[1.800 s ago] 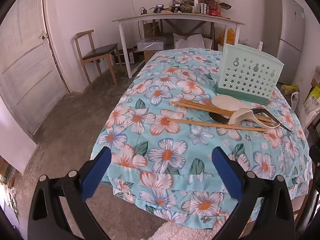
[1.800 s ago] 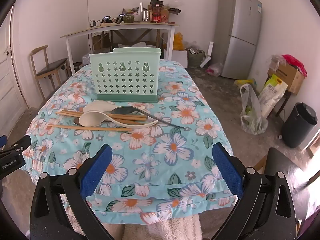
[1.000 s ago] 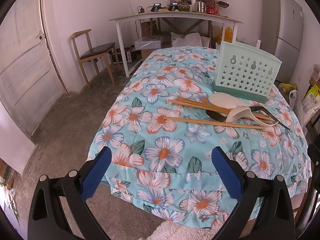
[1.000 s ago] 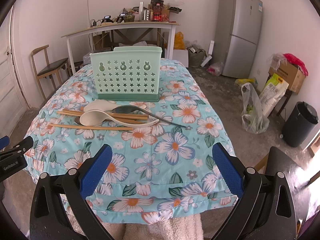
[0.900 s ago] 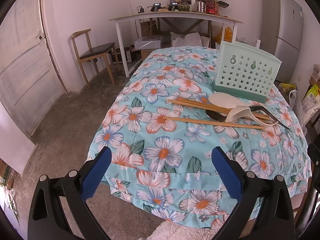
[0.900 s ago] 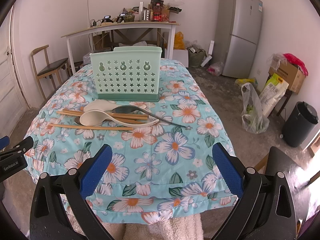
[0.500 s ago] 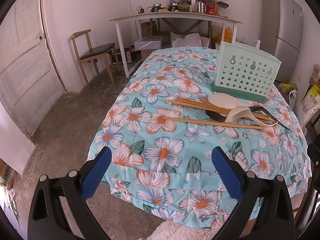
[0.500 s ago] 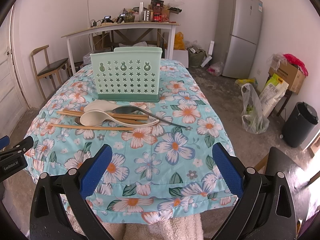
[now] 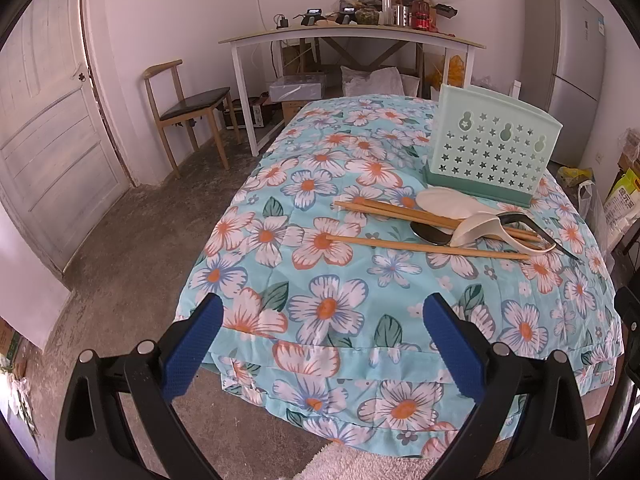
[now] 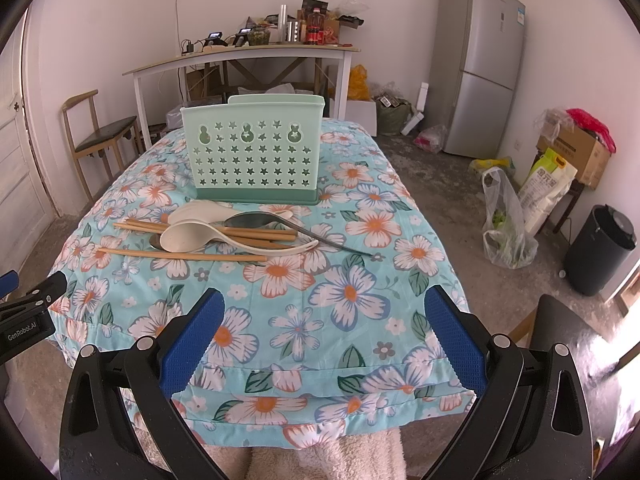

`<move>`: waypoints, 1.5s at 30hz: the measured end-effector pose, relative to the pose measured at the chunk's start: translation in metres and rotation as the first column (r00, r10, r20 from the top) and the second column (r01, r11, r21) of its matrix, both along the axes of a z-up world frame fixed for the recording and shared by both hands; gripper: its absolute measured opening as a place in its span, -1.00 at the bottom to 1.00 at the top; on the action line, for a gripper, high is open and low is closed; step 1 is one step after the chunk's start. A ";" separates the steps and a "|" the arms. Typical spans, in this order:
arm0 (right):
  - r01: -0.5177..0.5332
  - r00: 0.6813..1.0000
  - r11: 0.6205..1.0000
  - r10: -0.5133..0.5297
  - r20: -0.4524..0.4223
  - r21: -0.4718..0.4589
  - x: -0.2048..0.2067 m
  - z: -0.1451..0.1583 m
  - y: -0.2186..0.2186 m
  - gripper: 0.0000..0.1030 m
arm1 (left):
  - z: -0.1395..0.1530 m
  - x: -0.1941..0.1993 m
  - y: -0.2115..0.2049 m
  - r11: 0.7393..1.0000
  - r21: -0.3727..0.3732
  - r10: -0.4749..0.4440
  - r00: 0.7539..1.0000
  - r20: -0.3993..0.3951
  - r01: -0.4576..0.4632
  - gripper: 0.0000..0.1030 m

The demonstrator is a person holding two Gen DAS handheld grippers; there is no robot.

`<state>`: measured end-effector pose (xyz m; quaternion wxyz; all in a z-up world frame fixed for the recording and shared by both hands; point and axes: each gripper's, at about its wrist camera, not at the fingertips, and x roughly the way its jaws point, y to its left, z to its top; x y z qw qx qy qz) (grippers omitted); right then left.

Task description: Organize utensils

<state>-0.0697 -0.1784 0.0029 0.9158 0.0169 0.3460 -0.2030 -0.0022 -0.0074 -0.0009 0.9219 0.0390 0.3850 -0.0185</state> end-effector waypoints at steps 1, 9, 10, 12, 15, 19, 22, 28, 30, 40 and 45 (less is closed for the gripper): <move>0.000 1.000 1.000 0.000 0.000 0.000 0.000 0.000 0.000 0.85 | 0.000 0.000 0.001 1.000 -0.001 0.000 1.000 0.000 0.000 0.90; 0.000 1.000 1.000 0.000 0.000 -0.001 0.000 0.000 0.001 0.85 | -0.001 0.001 -0.001 1.000 -0.001 0.000 1.000 0.001 0.000 0.90; 0.000 1.000 1.000 0.000 0.000 0.000 0.000 0.000 0.001 0.85 | -0.001 0.000 -0.001 1.000 -0.001 0.001 1.000 0.001 -0.001 0.90; 0.000 1.000 1.000 0.000 0.001 -0.001 0.000 0.000 0.001 0.85 | -0.001 0.001 -0.001 1.000 -0.001 0.000 1.000 0.000 0.000 0.90; 0.000 1.000 1.000 0.000 0.001 0.000 0.000 0.001 0.001 0.85 | -0.001 0.001 -0.001 1.000 -0.001 0.000 1.000 0.000 0.000 0.90; 0.000 1.000 1.000 0.000 0.001 0.000 0.000 0.001 0.001 0.85 | -0.001 0.001 -0.001 1.000 -0.001 -0.001 1.000 0.001 0.001 0.90; 0.000 1.000 1.000 0.000 0.001 -0.001 0.000 0.001 0.001 0.85 | -0.001 0.001 -0.001 1.000 -0.001 0.000 1.000 0.001 0.000 0.90; 0.000 1.000 1.000 0.000 0.002 0.000 -0.001 0.001 0.001 0.85 | -0.001 0.000 -0.002 1.000 0.000 0.000 1.000 0.001 0.000 0.90; 0.000 1.000 1.000 0.000 0.002 0.000 -0.001 0.001 0.001 0.85 | -0.001 0.001 -0.001 1.000 0.000 0.000 1.000 0.001 0.000 0.90; -0.002 1.000 1.000 0.002 0.004 0.003 0.001 0.002 0.001 0.85 | -0.002 0.000 -0.004 1.000 0.004 0.002 1.000 0.003 -0.002 0.90; -0.005 1.000 1.000 0.005 0.004 0.003 0.000 0.003 0.000 0.85 | -0.004 0.000 -0.009 1.000 0.003 0.005 1.000 0.001 -0.005 0.90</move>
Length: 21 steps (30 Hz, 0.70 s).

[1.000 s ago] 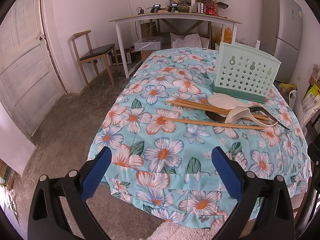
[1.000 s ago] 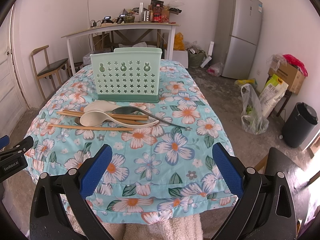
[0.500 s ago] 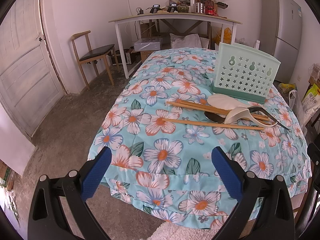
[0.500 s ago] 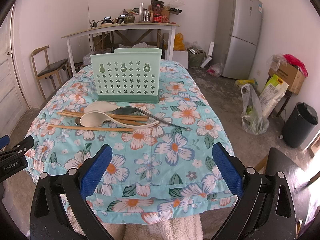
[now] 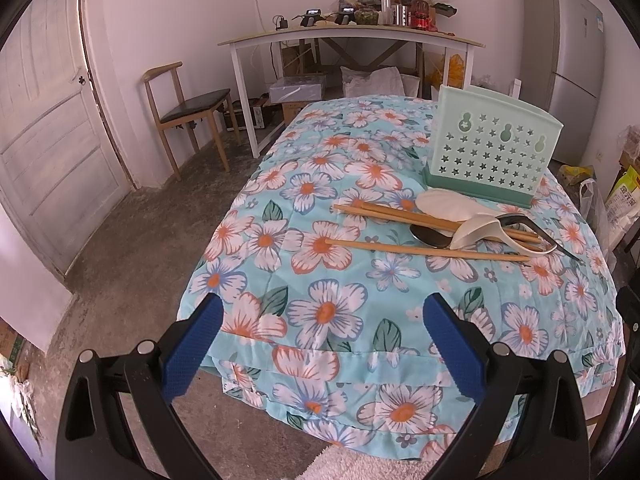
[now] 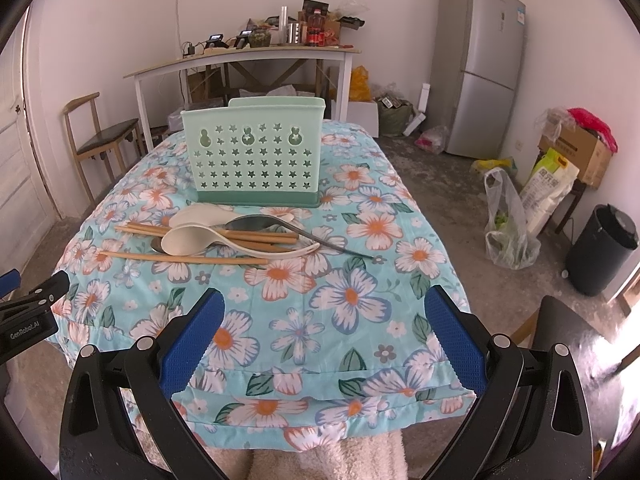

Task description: Organize utensils

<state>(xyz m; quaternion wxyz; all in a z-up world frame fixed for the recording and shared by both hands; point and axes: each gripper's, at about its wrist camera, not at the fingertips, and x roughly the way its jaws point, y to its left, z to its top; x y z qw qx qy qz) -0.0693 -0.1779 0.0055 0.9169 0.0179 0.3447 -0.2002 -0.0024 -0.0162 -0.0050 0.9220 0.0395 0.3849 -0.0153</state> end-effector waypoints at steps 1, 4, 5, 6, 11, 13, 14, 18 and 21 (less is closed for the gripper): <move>0.000 1.000 1.000 0.000 0.000 0.000 0.000 0.000 0.000 0.85 | 0.001 0.003 0.000 1.000 -0.001 0.002 1.000 -0.002 -0.002 0.90; 0.002 1.000 1.000 -0.002 -0.004 0.001 0.000 0.000 0.001 0.85 | 0.005 0.006 0.004 1.000 -0.001 0.000 1.000 -0.008 0.000 0.90; 0.002 1.000 1.000 -0.002 -0.005 0.002 0.000 0.000 0.001 0.85 | 0.004 0.007 0.006 1.000 -0.002 0.000 1.000 -0.010 0.000 0.90; 0.002 1.000 1.000 -0.002 -0.009 0.005 0.002 -0.002 0.000 0.85 | 0.003 0.008 0.006 1.000 -0.001 0.000 1.000 -0.013 0.000 0.90; 0.003 1.000 1.000 -0.003 -0.031 0.011 0.010 -0.010 -0.003 0.85 | -0.006 0.015 0.005 1.000 0.012 -0.010 1.000 -0.030 0.010 0.90; 0.003 0.999 1.000 -0.002 -0.043 0.016 0.014 -0.015 -0.004 0.85 | -0.010 0.019 0.003 1.000 0.021 -0.017 0.999 -0.038 0.018 0.89; 0.002 0.999 1.000 -0.001 -0.050 0.021 0.016 -0.018 -0.005 0.85 | -0.013 0.022 0.002 0.999 0.024 -0.021 0.999 -0.043 0.022 0.87; -0.010 0.997 0.999 0.014 -0.077 0.042 0.027 -0.034 -0.008 0.85 | -0.026 0.033 -0.002 0.999 0.025 -0.040 0.996 -0.074 0.042 0.81; -0.030 0.995 0.998 0.035 -0.090 0.054 0.036 -0.046 -0.008 0.85 | -0.035 0.042 -0.004 0.998 0.022 -0.056 0.995 -0.079 0.058 0.78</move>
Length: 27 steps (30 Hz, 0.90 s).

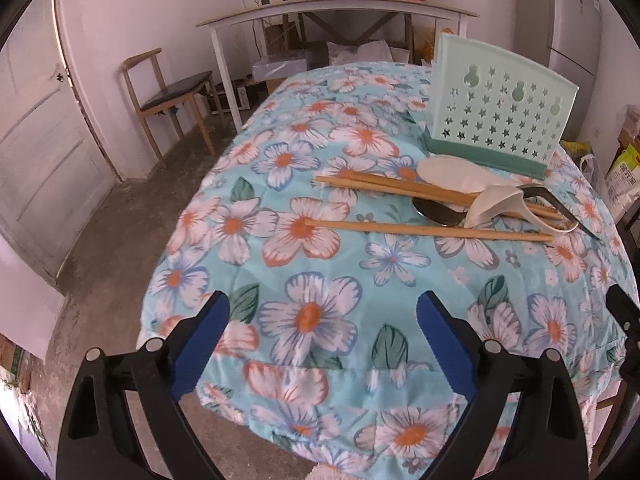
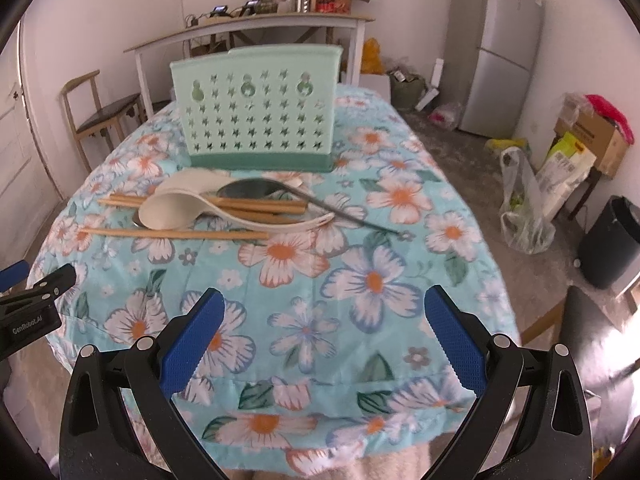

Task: Organize utensils
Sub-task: 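Reach the left gripper to the white plastic spoon and grasp it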

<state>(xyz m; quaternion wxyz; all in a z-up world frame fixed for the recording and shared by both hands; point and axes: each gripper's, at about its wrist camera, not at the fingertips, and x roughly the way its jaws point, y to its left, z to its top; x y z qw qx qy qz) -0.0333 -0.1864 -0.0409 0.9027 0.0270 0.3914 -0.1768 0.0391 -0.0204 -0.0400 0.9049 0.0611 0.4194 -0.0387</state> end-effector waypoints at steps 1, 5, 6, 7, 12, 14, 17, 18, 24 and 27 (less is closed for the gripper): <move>-0.009 1.000 1.000 0.009 -0.004 0.000 0.004 -0.004 0.000 0.85 | -0.003 0.002 -0.001 1.000 -0.002 -0.007 1.000 0.002 0.007 0.78; -0.063 0.998 0.998 0.063 0.007 -0.007 0.017 -0.020 0.004 0.85 | -0.011 0.011 -0.006 0.998 -0.020 -0.051 0.998 0.021 0.051 0.78; -0.081 0.997 0.997 0.081 0.015 -0.014 0.020 -0.025 0.006 0.85 | -0.014 0.013 -0.007 0.997 -0.028 -0.065 0.998 0.027 0.066 0.78; -0.100 0.995 0.995 0.101 0.020 -0.022 0.022 -0.032 0.008 0.85 | -0.015 0.014 -0.010 0.996 -0.034 -0.076 0.997 0.030 0.077 0.78; -0.151 0.987 0.987 0.153 0.048 -0.051 0.021 -0.058 0.013 0.85 | -0.025 0.019 -0.021 0.989 -0.031 -0.144 0.988 0.062 0.146 0.78; -0.162 0.984 0.986 0.164 0.063 -0.038 0.019 -0.059 0.011 0.85 | -0.029 0.020 -0.025 0.984 -0.033 -0.174 0.982 0.072 0.177 0.78; -0.169 0.984 0.986 0.168 0.064 0.007 0.019 -0.060 0.005 0.85 | -0.032 0.021 -0.025 0.977 -0.072 -0.196 0.977 0.082 0.202 0.78; -0.170 0.984 0.985 0.168 0.063 0.018 0.019 -0.060 0.004 0.85 | -0.033 0.022 -0.024 0.974 -0.090 -0.199 0.976 0.086 0.206 0.78; -0.151 0.988 0.987 0.149 0.024 0.049 0.024 -0.058 0.003 0.85 | -0.034 0.023 -0.016 0.970 -0.128 -0.192 0.975 0.112 0.206 0.70; -0.154 0.988 0.986 0.154 0.009 0.061 0.026 -0.057 0.002 0.85 | -0.026 0.021 -0.014 0.965 -0.136 -0.205 0.967 0.149 0.225 0.67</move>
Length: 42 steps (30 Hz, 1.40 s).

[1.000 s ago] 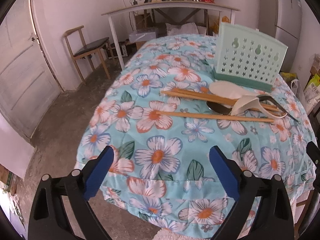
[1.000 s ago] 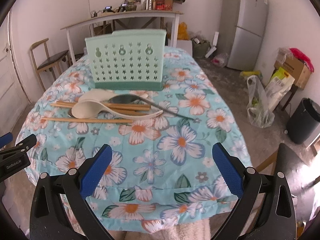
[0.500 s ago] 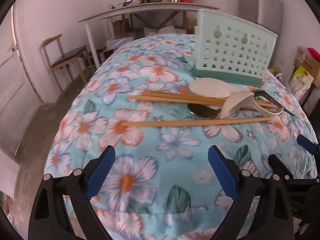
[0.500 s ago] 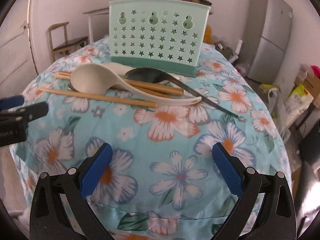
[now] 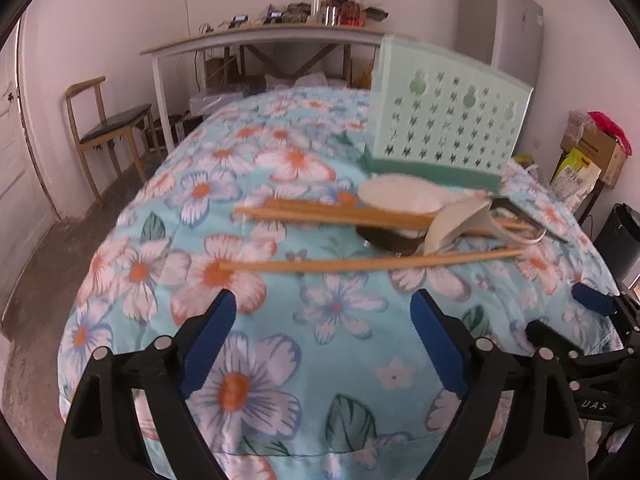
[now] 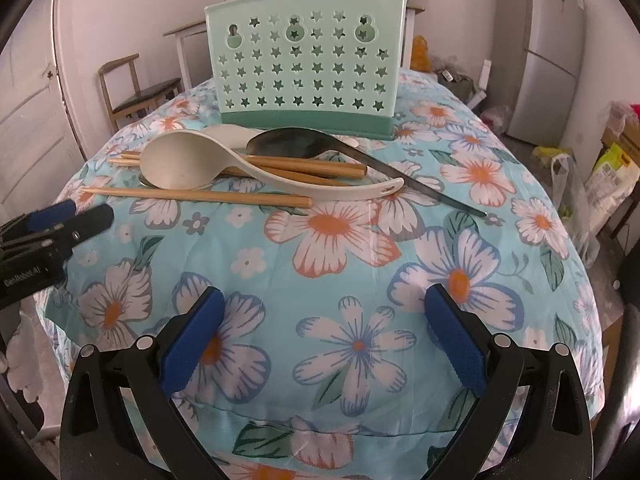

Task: Organize utensils
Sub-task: 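Reach the left gripper to the white plastic spoon and grasp it, then lift the white spoon with the left gripper while the right gripper grasps the dark metal spoon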

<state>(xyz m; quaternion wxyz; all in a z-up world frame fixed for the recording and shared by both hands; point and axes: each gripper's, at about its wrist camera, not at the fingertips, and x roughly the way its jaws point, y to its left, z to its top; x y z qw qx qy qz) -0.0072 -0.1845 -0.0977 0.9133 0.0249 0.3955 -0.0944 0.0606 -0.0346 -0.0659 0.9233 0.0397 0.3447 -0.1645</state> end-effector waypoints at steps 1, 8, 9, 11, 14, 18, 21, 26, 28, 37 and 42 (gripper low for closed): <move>-0.004 1.000 1.000 0.004 -0.001 -0.001 0.000 -0.001 0.000 0.85 | 0.004 -0.001 -0.001 1.000 -0.003 -0.013 1.000 0.019 0.013 0.66; -0.036 0.997 0.999 0.036 0.063 -0.004 -0.008 -0.005 -0.003 0.85 | 0.018 0.001 -0.039 0.986 0.072 -0.160 0.982 0.103 0.153 0.31; -0.043 0.996 0.999 0.043 0.074 -0.002 -0.009 -0.005 -0.004 0.85 | 0.019 0.003 -0.048 0.980 0.096 -0.183 0.977 0.110 0.172 0.21; -0.051 0.994 0.999 0.051 0.095 -0.002 -0.012 -0.006 -0.004 0.85 | 0.019 0.007 -0.059 0.972 0.134 -0.208 0.971 0.115 0.192 0.04; -0.051 0.992 0.999 0.048 0.113 0.015 -0.011 -0.006 -0.006 0.86 | 0.015 0.016 -0.076 0.958 0.199 -0.229 0.967 0.107 0.205 -0.23; -0.058 0.990 0.997 0.052 0.129 0.044 -0.010 -0.005 -0.011 0.86 | 0.002 0.023 -0.091 0.940 0.246 -0.256 0.965 0.055 0.235 -0.65; -0.064 0.989 0.997 0.056 0.135 0.052 -0.009 -0.004 -0.012 0.86 | 0.001 0.023 -0.094 0.940 0.241 -0.258 0.965 0.048 0.239 -0.80; -0.068 0.988 0.996 0.058 0.143 0.065 -0.008 -0.005 -0.014 0.86 | 0.017 0.019 -0.090 0.950 0.199 -0.255 0.965 0.055 0.240 -0.84; -0.068 0.987 0.995 0.057 0.147 0.070 -0.009 -0.005 -0.014 0.86 | 0.026 0.015 -0.086 0.951 0.183 -0.261 0.964 0.045 0.249 -0.86; -0.065 0.987 0.996 0.054 0.149 0.069 -0.008 -0.005 -0.014 0.85 | 0.050 0.005 -0.034 0.966 -0.056 -0.256 0.955 -0.149 0.251 -0.90; -0.061 0.990 0.996 0.052 0.134 0.058 -0.008 -0.004 -0.013 0.85 | 0.028 0.003 -0.010 0.977 -0.115 -0.204 0.940 -0.272 0.179 -0.90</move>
